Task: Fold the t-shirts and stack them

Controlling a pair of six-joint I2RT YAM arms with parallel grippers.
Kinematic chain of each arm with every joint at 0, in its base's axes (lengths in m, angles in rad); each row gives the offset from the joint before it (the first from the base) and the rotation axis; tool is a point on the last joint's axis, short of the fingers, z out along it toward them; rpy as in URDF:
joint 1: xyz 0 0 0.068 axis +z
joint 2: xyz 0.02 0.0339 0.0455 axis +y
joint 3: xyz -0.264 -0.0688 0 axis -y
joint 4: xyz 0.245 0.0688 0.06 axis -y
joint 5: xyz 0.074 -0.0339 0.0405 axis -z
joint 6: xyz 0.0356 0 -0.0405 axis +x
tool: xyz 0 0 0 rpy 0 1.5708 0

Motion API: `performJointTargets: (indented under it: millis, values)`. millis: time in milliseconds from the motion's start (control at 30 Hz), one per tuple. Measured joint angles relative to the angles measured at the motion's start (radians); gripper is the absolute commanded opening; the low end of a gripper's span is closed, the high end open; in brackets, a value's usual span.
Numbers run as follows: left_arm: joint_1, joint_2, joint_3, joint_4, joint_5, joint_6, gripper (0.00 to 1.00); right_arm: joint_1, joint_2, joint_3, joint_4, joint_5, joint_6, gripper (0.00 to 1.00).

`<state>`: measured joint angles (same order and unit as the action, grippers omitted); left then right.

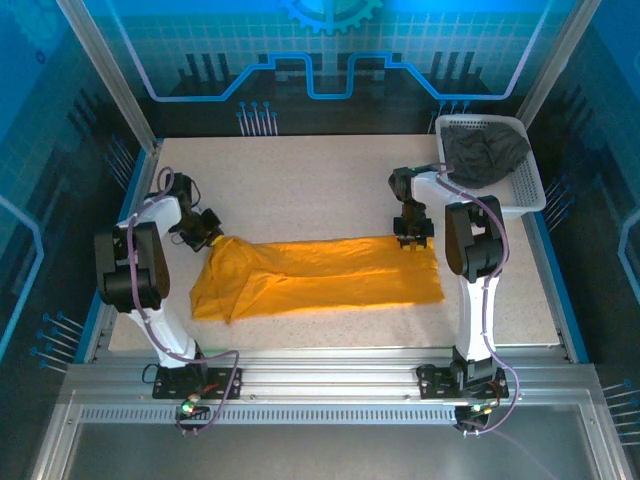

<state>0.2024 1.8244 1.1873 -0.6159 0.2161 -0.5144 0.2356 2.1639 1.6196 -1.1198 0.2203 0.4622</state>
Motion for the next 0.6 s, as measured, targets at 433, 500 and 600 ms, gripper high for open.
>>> performJointTargets:
  millis: [433,500,600]
  values:
    - [0.102,-0.192,-0.097,0.009,-0.035,-0.117,0.00,0.000,0.000,-0.001,0.001,0.000,0.000,0.23]
    - [0.119,-0.204,-0.107,0.011,-0.031,-0.145,0.00,0.000,0.000,-0.001,0.001,0.000,0.000,0.23]
    - [0.129,-0.203,-0.109,0.014,-0.021,-0.177,0.00,0.000,0.000,-0.001,0.001,0.000,0.000,0.23]
